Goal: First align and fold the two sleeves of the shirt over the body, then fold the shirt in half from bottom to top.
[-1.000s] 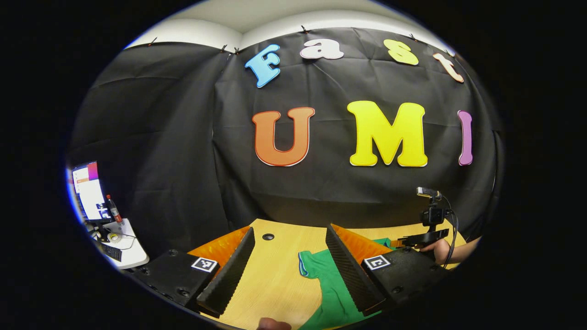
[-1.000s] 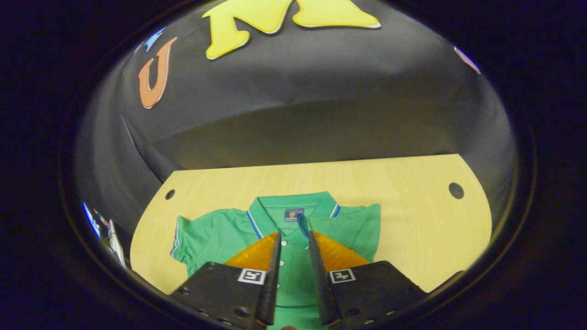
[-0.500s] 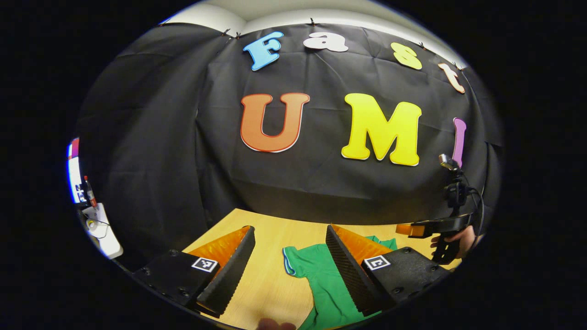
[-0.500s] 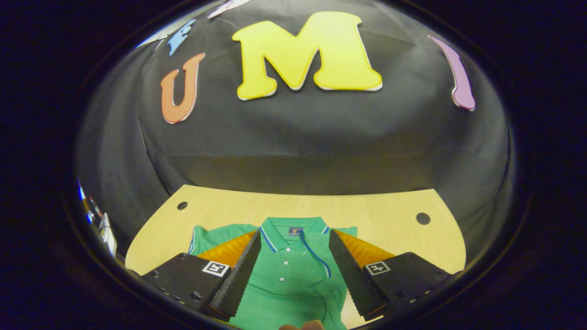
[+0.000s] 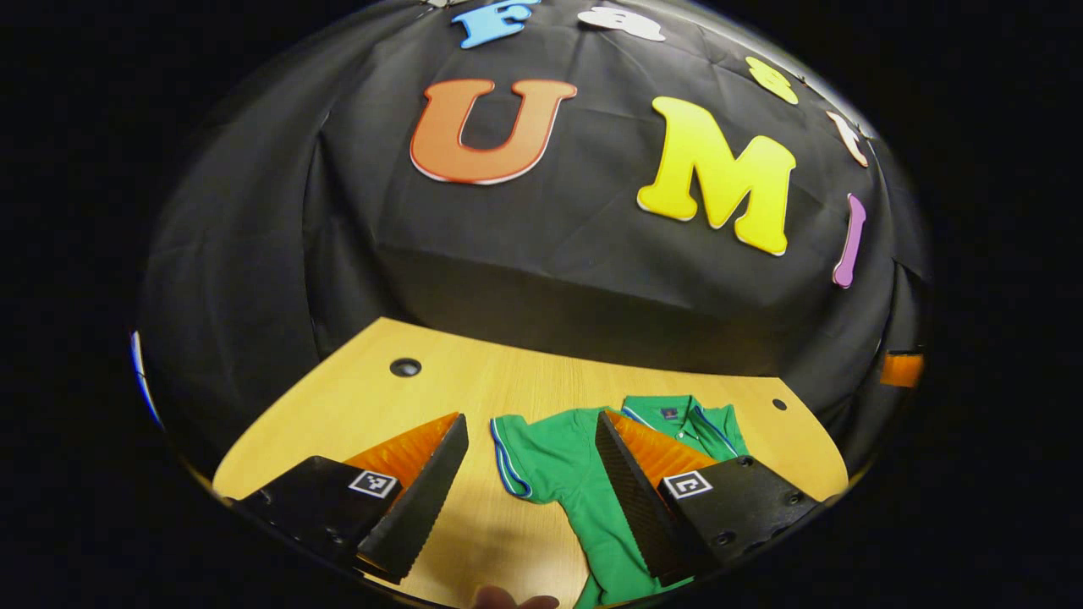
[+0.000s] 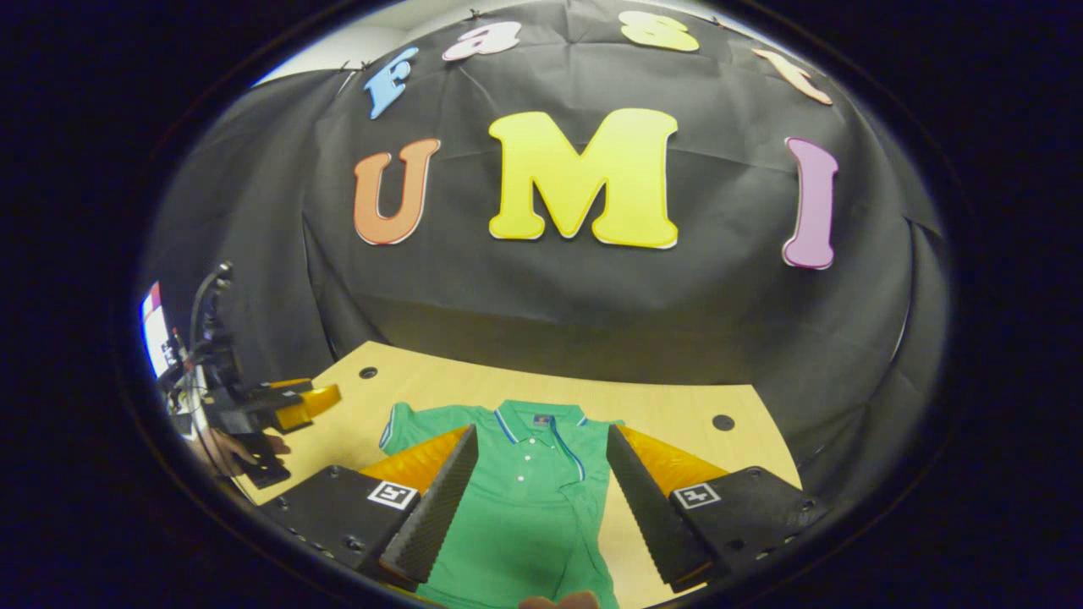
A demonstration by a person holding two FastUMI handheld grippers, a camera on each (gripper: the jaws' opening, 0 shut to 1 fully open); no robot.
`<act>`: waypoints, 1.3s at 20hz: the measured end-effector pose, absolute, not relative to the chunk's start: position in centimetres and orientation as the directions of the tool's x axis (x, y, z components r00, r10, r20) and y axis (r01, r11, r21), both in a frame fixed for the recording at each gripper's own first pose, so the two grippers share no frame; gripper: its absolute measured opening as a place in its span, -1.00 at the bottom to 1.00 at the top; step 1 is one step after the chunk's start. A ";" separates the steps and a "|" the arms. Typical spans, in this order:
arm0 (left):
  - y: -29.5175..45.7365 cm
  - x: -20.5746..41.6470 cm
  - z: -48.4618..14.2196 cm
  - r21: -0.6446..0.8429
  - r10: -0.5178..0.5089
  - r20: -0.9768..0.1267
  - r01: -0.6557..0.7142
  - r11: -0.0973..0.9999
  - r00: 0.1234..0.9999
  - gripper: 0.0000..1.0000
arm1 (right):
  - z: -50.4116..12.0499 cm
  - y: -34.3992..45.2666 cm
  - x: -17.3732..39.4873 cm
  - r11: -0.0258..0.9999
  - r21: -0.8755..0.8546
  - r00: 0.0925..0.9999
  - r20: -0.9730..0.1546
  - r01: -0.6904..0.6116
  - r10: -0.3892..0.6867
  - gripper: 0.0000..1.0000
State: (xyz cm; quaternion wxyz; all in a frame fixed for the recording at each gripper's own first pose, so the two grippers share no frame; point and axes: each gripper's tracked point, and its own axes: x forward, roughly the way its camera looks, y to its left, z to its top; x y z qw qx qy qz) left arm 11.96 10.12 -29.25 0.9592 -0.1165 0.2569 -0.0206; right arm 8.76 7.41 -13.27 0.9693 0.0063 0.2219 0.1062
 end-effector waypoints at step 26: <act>10.4 17.9 -44.9 -0.095 -0.048 -0.678 -0.022 0.995 0.734 -0.54 | -16.8 1.5 5.5 0.994 0.104 0.833 -0.545 -0.045 0.095 0.89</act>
